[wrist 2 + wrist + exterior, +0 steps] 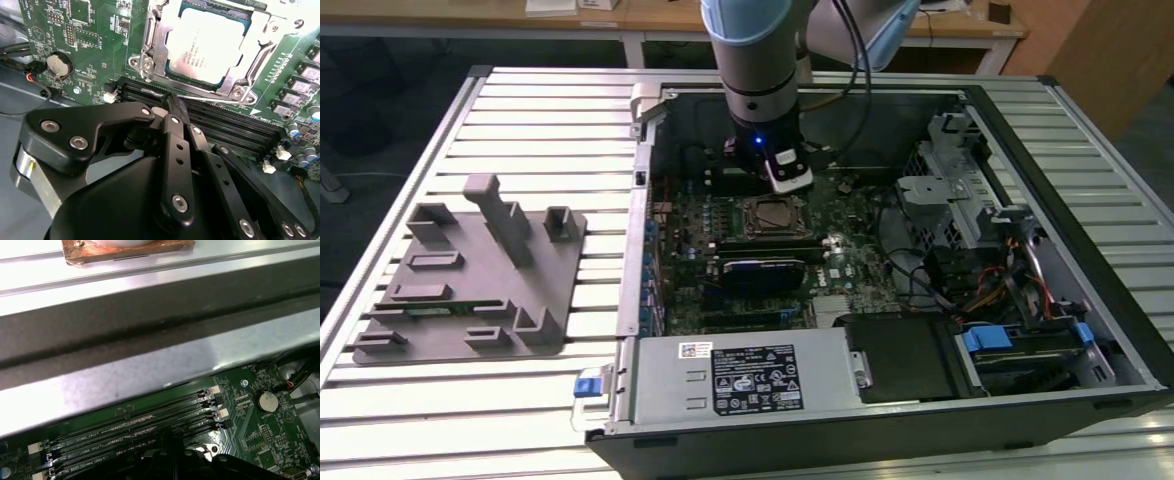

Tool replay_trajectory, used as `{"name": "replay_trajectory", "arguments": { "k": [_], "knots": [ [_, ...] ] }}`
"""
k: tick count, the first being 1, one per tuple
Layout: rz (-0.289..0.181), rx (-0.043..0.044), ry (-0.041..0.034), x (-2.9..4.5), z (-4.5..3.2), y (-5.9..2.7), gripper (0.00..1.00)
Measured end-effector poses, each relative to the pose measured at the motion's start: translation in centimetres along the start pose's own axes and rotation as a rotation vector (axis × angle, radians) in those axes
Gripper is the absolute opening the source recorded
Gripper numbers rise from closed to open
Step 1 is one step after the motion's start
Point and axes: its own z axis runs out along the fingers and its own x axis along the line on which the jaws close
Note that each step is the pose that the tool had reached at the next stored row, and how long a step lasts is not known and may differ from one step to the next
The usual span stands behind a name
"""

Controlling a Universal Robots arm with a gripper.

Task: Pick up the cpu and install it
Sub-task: 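Install the first cpu locking lever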

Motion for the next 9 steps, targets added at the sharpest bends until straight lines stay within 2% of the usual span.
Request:
{"name": "replay_trajectory", "arguments": {
  "k": [9],
  "knots": [
    [-0.024,0.0060,0.0036,0.02,0.37,-0.15,0.11]
  ]
}}
